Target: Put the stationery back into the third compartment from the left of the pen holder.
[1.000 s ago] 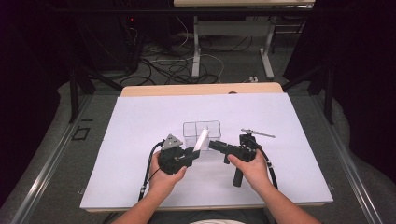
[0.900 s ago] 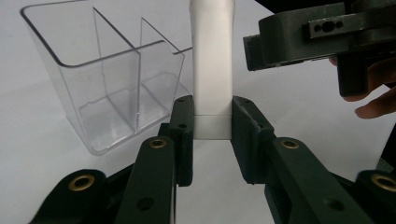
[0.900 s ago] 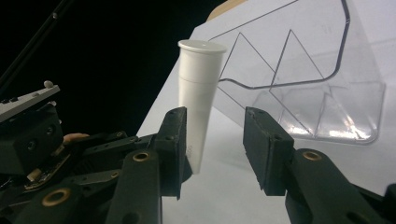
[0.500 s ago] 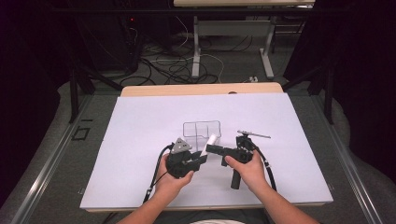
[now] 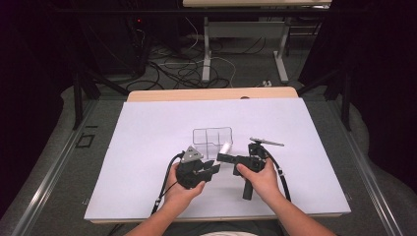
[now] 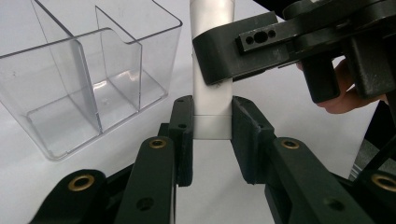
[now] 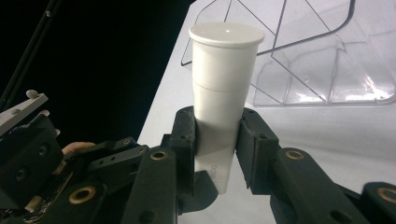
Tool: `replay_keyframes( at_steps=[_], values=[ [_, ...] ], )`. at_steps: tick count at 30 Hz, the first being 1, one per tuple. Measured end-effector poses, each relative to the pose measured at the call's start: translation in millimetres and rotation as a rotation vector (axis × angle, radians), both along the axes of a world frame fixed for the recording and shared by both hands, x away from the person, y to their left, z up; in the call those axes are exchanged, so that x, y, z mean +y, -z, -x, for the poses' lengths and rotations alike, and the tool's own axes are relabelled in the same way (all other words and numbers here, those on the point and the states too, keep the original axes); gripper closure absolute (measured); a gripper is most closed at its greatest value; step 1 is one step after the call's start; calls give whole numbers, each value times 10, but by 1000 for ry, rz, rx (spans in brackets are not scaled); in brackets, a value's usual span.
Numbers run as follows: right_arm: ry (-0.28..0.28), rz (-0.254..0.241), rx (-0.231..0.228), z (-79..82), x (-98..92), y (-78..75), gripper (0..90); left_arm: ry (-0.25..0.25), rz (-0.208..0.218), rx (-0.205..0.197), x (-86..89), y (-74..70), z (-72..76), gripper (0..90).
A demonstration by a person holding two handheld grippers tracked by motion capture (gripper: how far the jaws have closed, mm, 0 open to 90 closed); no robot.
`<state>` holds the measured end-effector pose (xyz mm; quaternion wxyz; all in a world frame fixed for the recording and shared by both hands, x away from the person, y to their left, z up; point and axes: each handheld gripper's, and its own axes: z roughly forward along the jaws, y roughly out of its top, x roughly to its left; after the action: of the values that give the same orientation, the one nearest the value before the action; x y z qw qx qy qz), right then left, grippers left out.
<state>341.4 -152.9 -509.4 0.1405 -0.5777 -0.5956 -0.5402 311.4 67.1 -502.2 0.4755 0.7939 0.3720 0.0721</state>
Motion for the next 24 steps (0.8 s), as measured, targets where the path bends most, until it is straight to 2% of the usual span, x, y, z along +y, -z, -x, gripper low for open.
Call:
replay_keyframes(
  at_steps=[3, 7, 9, 14, 15, 16, 18, 21, 24],
  values=[
    [0, -2, 11, -2, -3, -3, 696, 2, -6, -3, 1, 7, -4, 714],
    [-3, 13, 9, -7, -7, 4, 697, 4, 7, 14, -4, 18, -11, 711],
    [2, 16, 8, -7, 0, 4, 697, 6, -1, 18, 2, 21, -16, 709],
    [0, 9, 10, -12, 10, -2, 698, 4, 9, 23, 12, 43, -31, 688],
    [14, 11, 5, -14, 18, -5, 698, -2, 16, 38, 12, 46, -25, 680],
    [0, 23, -3, -14, 3, -8, 697, -2, 19, 35, 16, 51, -30, 671],
    [9, 28, -18, -16, -3, -21, 698, -7, 23, 37, 25, 57, -34, 650],
    [6, 28, -30, -25, -30, -28, 697, -12, 32, 34, 37, 71, -42, 608],
    [20, 47, -46, -35, -47, -38, 698, -12, 20, 19, 55, 79, -47, 568]
  ],
)
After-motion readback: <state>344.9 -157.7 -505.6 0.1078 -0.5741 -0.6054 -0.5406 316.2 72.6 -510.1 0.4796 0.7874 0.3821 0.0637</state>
